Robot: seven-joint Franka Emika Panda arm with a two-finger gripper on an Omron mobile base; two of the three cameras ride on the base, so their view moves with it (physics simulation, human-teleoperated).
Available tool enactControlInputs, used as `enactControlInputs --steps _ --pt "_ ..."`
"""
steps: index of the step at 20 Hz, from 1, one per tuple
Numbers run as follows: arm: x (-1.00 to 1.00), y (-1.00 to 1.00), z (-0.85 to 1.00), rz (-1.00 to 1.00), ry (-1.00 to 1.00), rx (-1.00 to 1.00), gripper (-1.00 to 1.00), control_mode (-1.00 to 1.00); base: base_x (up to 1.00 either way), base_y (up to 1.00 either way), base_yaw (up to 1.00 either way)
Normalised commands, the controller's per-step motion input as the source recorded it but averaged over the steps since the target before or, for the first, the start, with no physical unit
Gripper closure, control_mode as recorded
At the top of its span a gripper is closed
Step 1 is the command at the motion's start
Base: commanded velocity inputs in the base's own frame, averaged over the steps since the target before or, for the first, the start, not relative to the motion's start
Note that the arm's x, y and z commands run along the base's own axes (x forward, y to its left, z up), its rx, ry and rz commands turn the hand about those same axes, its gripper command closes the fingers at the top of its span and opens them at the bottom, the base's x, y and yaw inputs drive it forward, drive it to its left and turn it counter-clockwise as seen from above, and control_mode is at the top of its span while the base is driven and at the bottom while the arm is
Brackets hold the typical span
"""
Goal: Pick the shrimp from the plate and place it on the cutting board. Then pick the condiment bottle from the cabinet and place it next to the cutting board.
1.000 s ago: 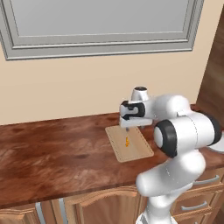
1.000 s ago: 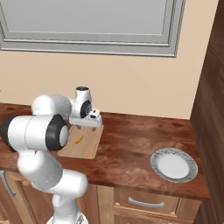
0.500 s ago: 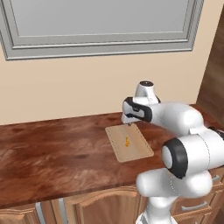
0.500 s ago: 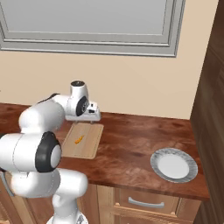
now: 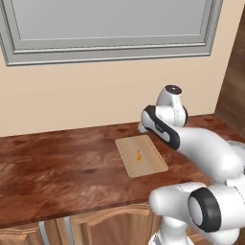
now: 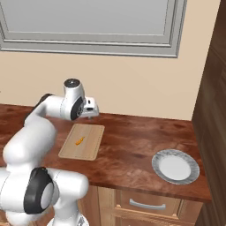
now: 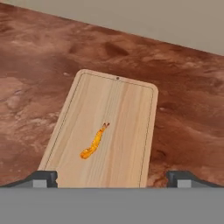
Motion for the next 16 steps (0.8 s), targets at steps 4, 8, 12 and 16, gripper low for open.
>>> enactControlInputs --steps 4,8,12,16 --pt "-0.23 -0.06 0.3 0.09 -0.17 0.0 -1.0 -1.0 0.0 0.0 0.0" --pt "-0.17 -0.02 0.16 0.07 -0.17 0.0 -1.0 -1.0 0.0 0.0 0.0" --pt "-0.27 -0.01 0.2 0.03 -0.15 0.0 -1.0 -1.0 0.0 0.0 0.0" --pt "-0.34 -0.05 0.27 0.01 -0.14 0.0 -1.0 -1.0 0.0 0.0 0.0"
